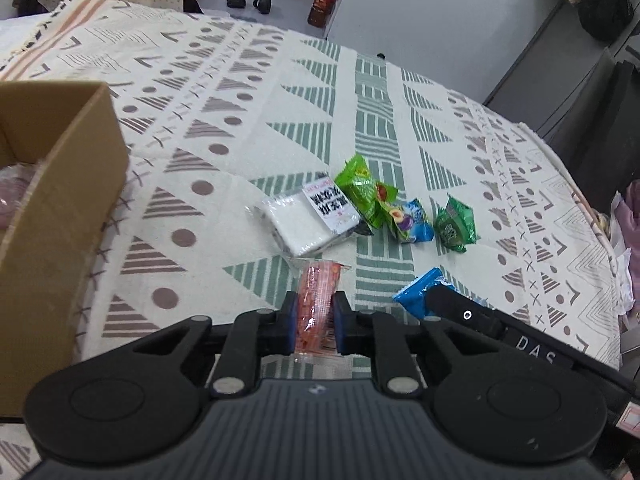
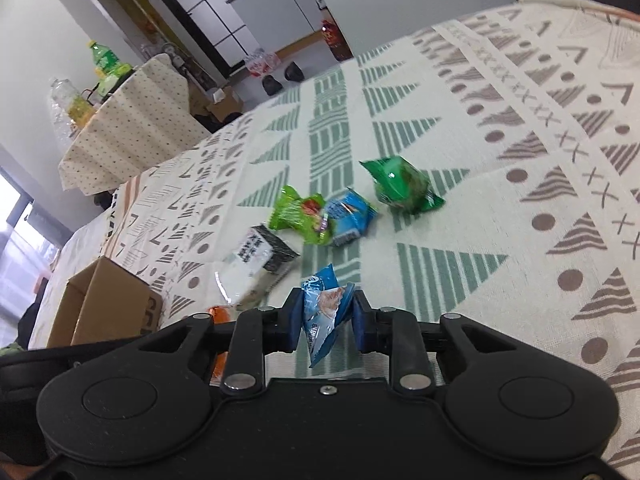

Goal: Organize snacks
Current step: 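Carry pink stick snack with left tool into the box while right tool drops blue packet there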

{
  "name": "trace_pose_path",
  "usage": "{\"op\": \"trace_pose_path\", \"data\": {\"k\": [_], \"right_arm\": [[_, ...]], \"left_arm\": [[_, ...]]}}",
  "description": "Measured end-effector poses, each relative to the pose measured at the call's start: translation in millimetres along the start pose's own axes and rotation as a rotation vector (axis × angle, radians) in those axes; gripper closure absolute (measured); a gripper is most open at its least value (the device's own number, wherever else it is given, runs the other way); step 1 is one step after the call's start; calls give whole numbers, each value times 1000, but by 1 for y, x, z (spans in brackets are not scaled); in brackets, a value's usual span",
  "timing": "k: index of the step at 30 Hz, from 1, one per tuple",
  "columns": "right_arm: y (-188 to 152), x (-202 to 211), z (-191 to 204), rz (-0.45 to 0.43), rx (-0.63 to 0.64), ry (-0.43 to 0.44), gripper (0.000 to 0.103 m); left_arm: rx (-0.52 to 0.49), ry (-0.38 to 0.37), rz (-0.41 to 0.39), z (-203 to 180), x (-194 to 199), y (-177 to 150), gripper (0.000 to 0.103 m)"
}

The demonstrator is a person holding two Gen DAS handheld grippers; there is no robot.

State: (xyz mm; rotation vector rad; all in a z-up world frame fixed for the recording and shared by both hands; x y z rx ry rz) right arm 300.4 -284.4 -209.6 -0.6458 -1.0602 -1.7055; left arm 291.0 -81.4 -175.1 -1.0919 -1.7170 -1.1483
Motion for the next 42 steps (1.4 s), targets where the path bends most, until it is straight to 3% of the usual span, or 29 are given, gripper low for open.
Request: {"op": "trace_pose_path", "data": {"k": [23,42], "right_arm": [[-14,47,80,-111,117,14,82],[-18,38,166,-117,175,87,82]], "left_arm": [[70,-30,-149,50,94,-8,86],[188,-35,-236,121,142,-1,86]]}}
Point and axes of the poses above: each gripper's, at about its wrist camera, not at the fingertips, and x roughly against the way its jaws point, z to its left, y to its top, the point moved 2 cm from there along -x, roughly the way its jaws point, and after that the axes turned 14 degrees about z, right-handed, at the moved point
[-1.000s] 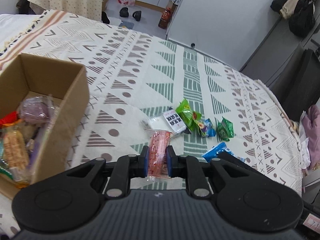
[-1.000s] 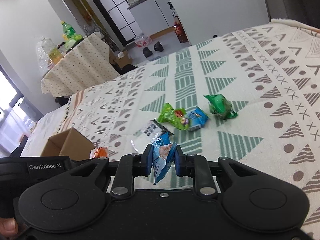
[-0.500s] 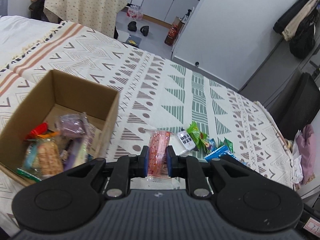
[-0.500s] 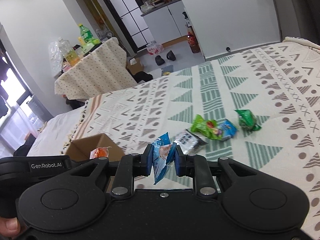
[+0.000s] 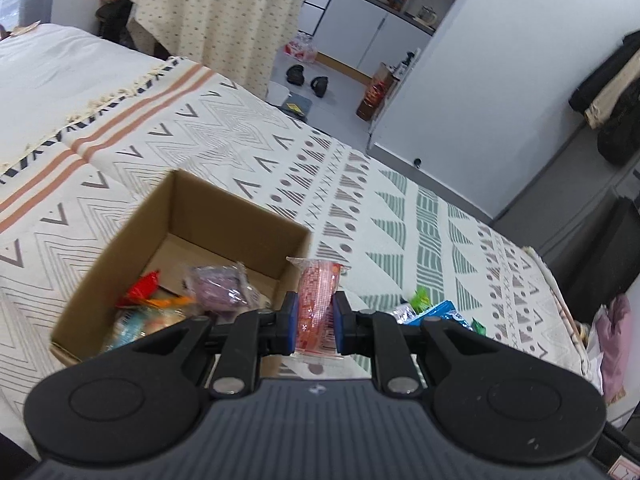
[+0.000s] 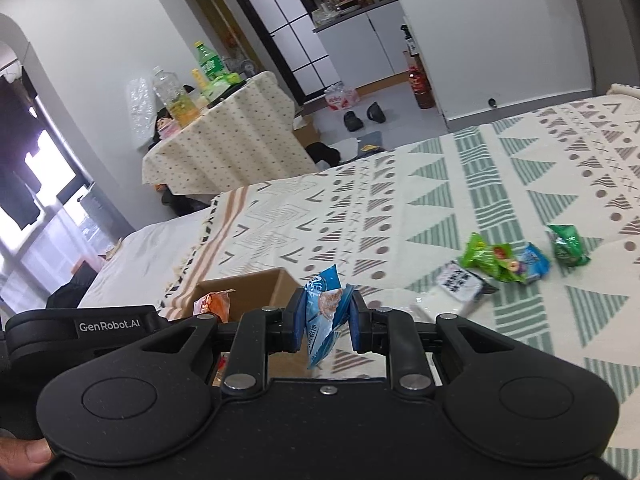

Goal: Organize snacks
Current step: 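Carry pink stick snack with left tool into the box while right tool drops blue packet there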

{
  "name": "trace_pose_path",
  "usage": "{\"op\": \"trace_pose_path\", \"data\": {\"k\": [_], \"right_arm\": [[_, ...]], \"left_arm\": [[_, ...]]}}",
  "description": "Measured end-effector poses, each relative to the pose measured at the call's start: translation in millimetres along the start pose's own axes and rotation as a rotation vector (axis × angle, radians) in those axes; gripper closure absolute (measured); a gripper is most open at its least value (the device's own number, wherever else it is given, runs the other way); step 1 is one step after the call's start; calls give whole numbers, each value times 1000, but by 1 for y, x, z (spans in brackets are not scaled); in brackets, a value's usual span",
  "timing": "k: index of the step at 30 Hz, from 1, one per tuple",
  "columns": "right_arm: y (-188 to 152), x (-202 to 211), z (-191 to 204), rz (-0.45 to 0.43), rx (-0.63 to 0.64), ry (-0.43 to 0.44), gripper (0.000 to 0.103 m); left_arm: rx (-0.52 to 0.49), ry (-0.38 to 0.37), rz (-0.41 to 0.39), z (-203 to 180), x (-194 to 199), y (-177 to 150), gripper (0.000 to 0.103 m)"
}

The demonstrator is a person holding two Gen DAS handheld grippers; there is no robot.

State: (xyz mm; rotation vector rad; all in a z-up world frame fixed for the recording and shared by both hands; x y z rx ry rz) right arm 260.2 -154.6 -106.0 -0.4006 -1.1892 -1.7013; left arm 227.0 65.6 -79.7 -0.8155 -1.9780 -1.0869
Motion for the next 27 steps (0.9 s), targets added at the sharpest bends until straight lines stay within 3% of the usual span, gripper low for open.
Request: {"op": "trace_pose_path", "data": {"k": [21,27], "right_arm": [[15,-48,68,42,55,16,81],[17,-63,82,63,69,13,81]], "left_arm": [[138,3,-19,80,0,41,86],[174,-19,-17,94,-2,45,79]]}}
Point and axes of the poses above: each gripper's, at about its wrist camera, not at the fingertips, and x roughly against the way its jaws point, z to its left, y to its top, the point moved 2 cm from there along -x, roughly the way its jaws point, and after that the axes turned 14 degrees about z, right-handed, at the moved point
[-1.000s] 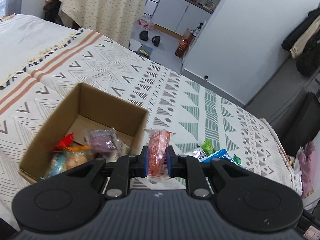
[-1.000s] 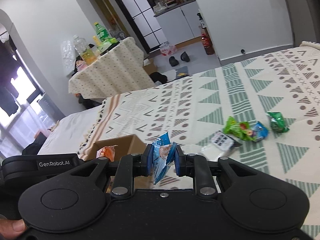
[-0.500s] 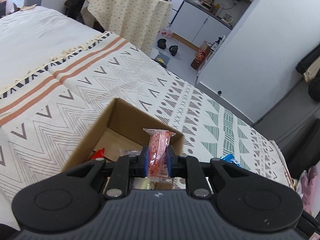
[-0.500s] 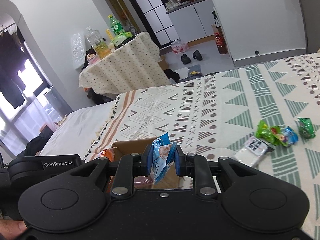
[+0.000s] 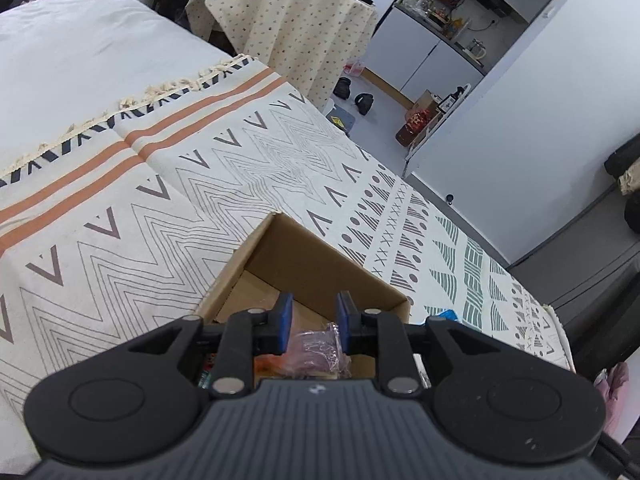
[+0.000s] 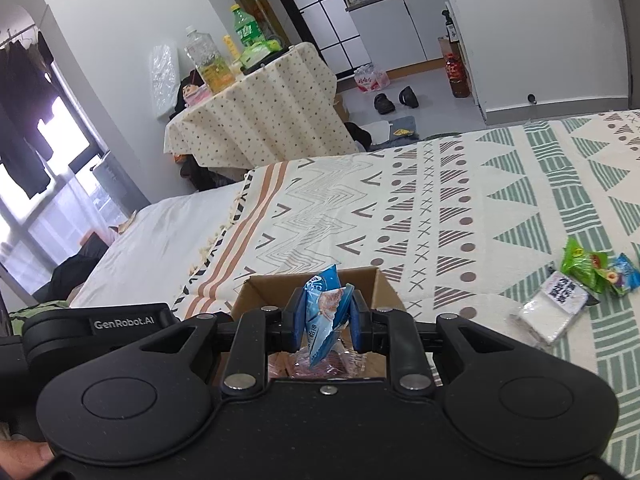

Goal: Organize snacks
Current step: 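Carry pink stick snack with left tool into the box while right tool drops blue packet there, then move both open tools from the box back to the snack pile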

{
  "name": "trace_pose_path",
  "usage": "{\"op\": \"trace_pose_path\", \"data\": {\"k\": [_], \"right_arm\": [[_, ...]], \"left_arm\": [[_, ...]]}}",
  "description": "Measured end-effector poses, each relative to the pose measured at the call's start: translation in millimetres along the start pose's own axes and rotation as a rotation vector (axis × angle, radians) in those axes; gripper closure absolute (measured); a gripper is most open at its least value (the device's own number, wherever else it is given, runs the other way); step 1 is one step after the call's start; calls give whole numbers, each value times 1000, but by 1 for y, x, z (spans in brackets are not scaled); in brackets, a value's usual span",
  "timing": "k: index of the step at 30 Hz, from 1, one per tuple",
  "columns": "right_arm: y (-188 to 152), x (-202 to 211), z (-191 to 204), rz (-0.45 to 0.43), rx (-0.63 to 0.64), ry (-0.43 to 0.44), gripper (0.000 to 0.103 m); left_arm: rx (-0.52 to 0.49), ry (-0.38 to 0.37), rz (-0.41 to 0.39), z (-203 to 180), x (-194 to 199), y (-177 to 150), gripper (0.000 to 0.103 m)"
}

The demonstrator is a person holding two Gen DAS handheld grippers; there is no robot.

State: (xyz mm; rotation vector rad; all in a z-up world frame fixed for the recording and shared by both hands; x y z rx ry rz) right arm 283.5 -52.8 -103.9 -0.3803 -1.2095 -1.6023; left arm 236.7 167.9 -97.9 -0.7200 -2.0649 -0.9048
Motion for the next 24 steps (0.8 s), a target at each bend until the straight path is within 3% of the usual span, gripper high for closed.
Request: {"op": "trace_pose_path", "data": {"k": [5,7,10,13,19,24], "right_arm": [[1,-12,9,21,-3,10,81],[2,-17,13,28,-9,18,80],[5,-20,17,24,-21,53,75],[7,-20,20,18,-19,56,57],[4,-10,9,26,-35,20,57],[-3,7,-9,17,-50,-20,51]], "left_arm": [[14,5,-2,8,2,5,73],[17,11,-5,11,4,6,62],[21,23,-15,13,7,7,53],[23,28,-17,14,8,8,47],[27,69,-35,13,11,5,21],[15,81,-24,5,10,0,17]]}}
Point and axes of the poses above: each gripper's, at about its wrist camera, not at the fingertips, and x roughly against the way its jaws point, z to its left, y to its top, the point moved 2 cm from there along -x, roughly the way its jaws point, and after that the axes turned 14 degrees about z, right-handed, at the moved point
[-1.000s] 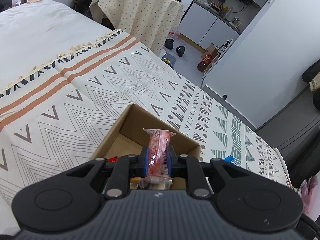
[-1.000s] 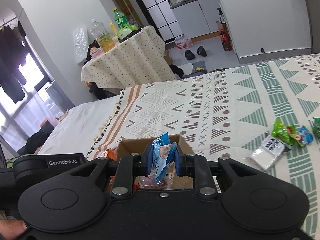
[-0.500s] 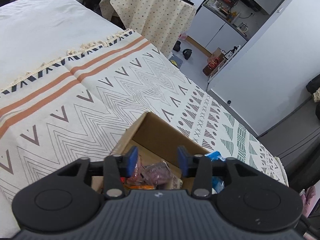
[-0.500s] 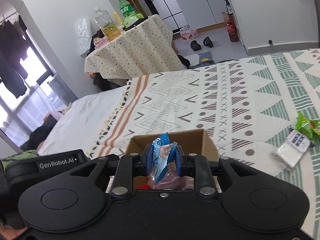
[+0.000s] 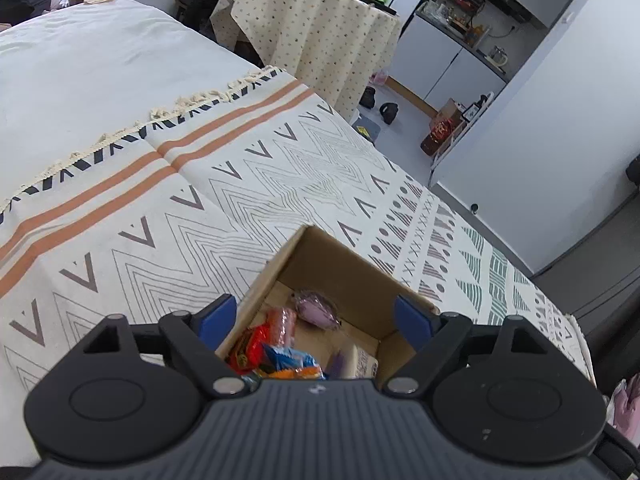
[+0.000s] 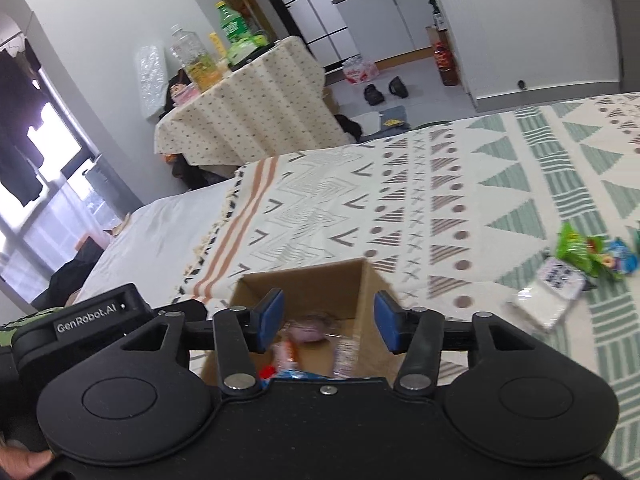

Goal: Organize snacks
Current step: 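Move both open tools from the box back to the snack pile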

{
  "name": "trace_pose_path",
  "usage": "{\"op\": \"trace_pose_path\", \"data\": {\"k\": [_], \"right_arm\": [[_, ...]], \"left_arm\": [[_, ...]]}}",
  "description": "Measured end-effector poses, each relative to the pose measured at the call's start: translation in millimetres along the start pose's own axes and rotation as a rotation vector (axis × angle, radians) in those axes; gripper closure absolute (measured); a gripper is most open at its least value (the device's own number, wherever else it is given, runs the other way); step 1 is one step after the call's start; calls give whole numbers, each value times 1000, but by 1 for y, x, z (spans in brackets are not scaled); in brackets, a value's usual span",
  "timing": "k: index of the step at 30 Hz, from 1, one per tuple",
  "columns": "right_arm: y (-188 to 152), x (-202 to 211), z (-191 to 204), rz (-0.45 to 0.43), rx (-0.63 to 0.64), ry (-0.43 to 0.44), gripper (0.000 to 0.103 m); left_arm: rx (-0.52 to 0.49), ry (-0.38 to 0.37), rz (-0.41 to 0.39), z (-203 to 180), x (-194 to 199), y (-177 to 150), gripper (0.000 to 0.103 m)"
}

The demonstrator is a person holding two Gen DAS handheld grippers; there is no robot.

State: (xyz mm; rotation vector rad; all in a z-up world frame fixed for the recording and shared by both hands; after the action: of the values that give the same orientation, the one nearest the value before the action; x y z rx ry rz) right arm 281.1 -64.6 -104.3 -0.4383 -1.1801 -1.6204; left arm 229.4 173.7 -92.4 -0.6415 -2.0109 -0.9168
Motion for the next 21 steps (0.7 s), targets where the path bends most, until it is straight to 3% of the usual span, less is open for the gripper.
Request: {"op": "trace_pose_path", "data": {"k": [13,16,21], "right_arm": [[-17,42,-51,-33,-54,-88,34],[-21,53,-62,-50,-63,-104,28],[-25,70,-82,-82,-86,-123,18]], "left_arm": [[-127,-8,47,-45,-3,-33,15],[-155,-13,40,-59,-2,-41,8],[-197,-17,51,-80,-2,-54,5]]}}
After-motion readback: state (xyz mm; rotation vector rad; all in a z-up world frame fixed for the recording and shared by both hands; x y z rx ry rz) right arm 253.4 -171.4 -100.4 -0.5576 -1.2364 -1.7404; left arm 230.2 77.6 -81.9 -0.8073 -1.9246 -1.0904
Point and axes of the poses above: each gripper's, at about its wrist camera, not at the fingertips, and x roughly against the way its jaws point, z to its left, y to its top, the point moved 2 cm from there along -x, roughly the way its jaws point, and after that the axes turned 14 degrees about z, right-handed, at the moved point
